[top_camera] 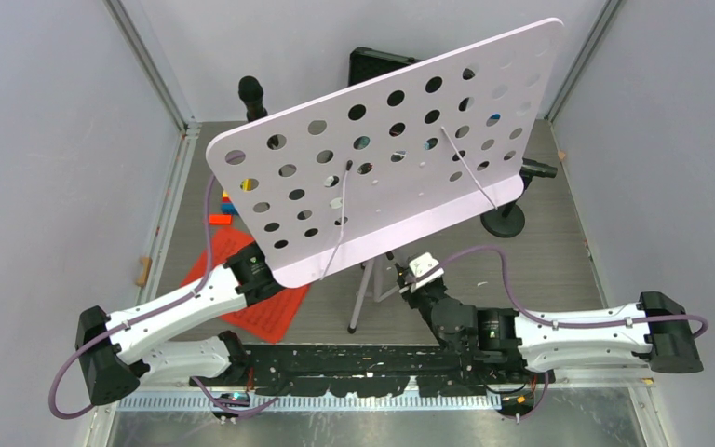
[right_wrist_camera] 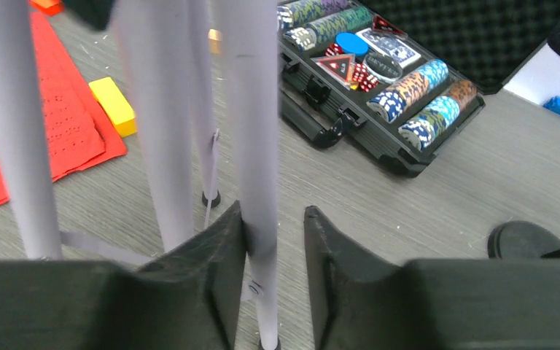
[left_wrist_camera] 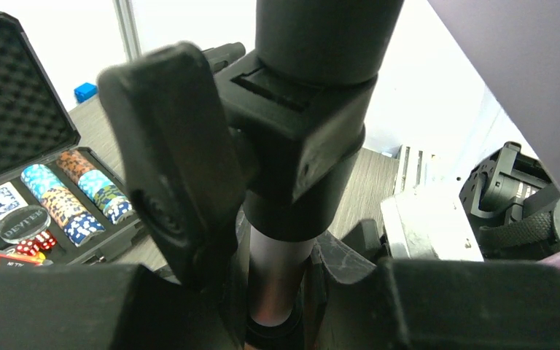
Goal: Pack up the instrument practice props
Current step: Close the music stand at the center of the board.
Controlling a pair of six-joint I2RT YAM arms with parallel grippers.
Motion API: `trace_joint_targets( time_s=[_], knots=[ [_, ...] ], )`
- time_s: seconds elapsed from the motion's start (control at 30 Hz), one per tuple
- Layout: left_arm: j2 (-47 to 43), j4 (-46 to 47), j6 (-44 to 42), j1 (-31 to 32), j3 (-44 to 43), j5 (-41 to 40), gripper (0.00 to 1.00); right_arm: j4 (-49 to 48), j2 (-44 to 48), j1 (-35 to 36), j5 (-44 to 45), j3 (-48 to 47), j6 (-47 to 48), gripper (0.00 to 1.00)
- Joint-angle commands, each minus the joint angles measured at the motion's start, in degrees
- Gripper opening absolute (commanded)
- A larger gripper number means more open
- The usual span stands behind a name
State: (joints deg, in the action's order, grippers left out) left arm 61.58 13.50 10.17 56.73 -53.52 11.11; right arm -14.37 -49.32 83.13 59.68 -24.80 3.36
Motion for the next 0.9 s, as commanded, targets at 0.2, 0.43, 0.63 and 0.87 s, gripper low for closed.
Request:
trace_joint_targets(
  time_s=[0.2,0.43,0.63,0.87],
  knots=[
    [-1.8,0.2,6.27,0.0,-0.38,-0.31,0.0,-8.66,1.66,-0.43,2.52,3.09,3.98,0.0],
    [-1.5,-0.05,5.82,-0.04,-1.78,-0.39,0.24,-7.87,2.7,-0.43,2.42,3.94,3.47,0.0],
    [-1.51,1.12,6.7,-0.04,-2.0,-0.92,0.47,-7.7,2.99,-0.43,2.54,4.66,2.18,0.0],
    [-3.2,4.87,6.95,-0.04,-0.39,-3.81,0.56,-6.92,3.6,-0.43,2.48,5.11,1.07,0.0]
  ],
)
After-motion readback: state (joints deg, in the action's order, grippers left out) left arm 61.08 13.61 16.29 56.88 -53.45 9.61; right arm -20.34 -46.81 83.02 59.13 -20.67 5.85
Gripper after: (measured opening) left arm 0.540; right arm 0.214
